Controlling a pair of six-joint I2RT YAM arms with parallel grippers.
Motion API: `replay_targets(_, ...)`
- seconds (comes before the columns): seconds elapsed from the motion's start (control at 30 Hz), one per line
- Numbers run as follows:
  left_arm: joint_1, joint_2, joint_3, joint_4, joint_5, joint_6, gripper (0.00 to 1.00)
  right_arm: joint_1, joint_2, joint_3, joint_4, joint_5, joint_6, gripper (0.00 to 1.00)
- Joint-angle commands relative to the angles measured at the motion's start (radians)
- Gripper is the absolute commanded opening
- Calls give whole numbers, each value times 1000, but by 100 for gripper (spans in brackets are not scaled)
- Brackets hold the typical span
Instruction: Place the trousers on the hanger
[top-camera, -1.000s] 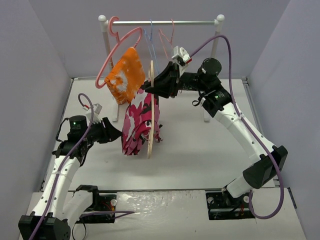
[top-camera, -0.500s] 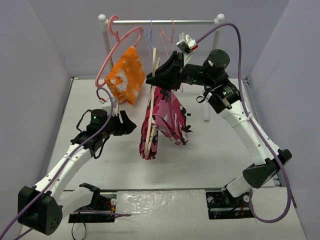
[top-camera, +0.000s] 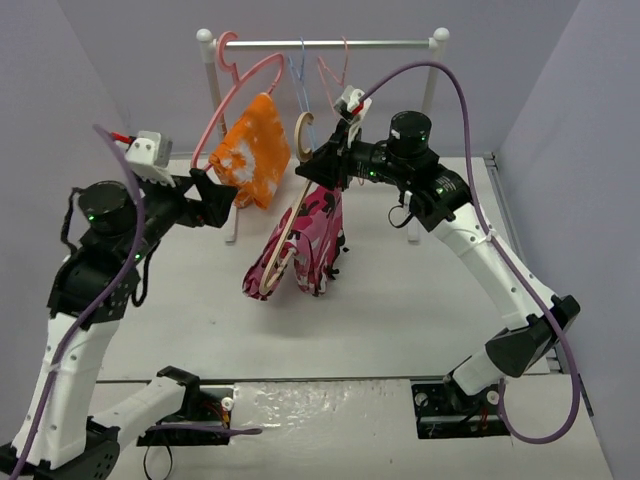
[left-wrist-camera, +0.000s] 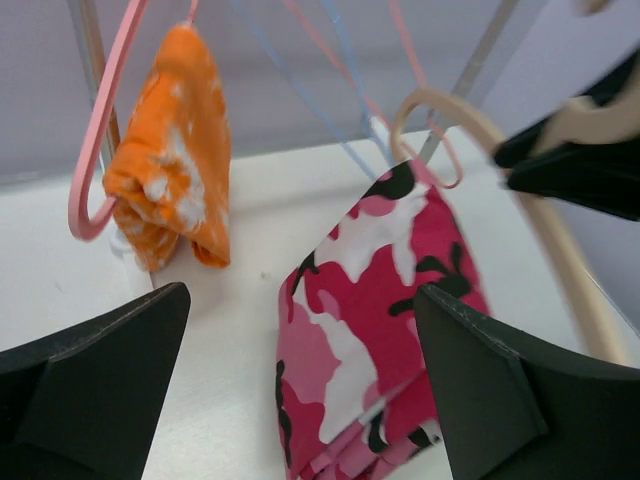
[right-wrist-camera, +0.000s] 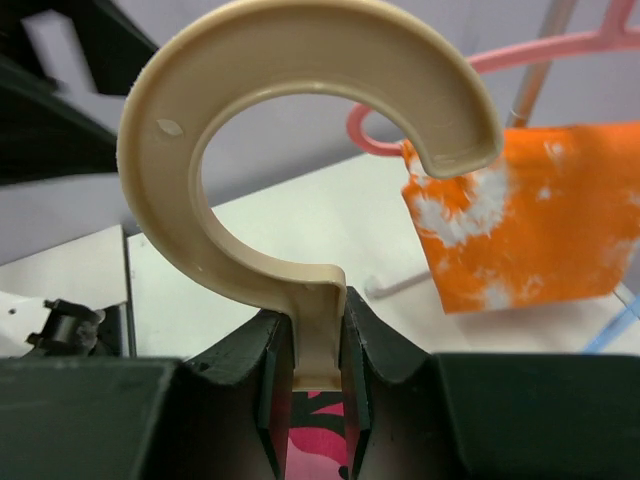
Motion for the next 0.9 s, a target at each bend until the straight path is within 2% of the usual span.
replay_targets(0.0,-1,8,128,-104,205,138,94,32,-35,60,133,194,-73,0)
replay_targets(0.2,-22,40,162,-136,286,191,94,131,34,166,41,394,-131,0)
replay_targets(0.33,-59,63,161,-120,264,184,94,172,55,189,17,501,-150,0)
replay_targets(0.7,-188,204,204,-205,134,216,93,205,81,225,18,547,-142,0)
replay_targets(0.87,-220,228,178,-210,112,206,83,210,76,222,20,568,-141,0)
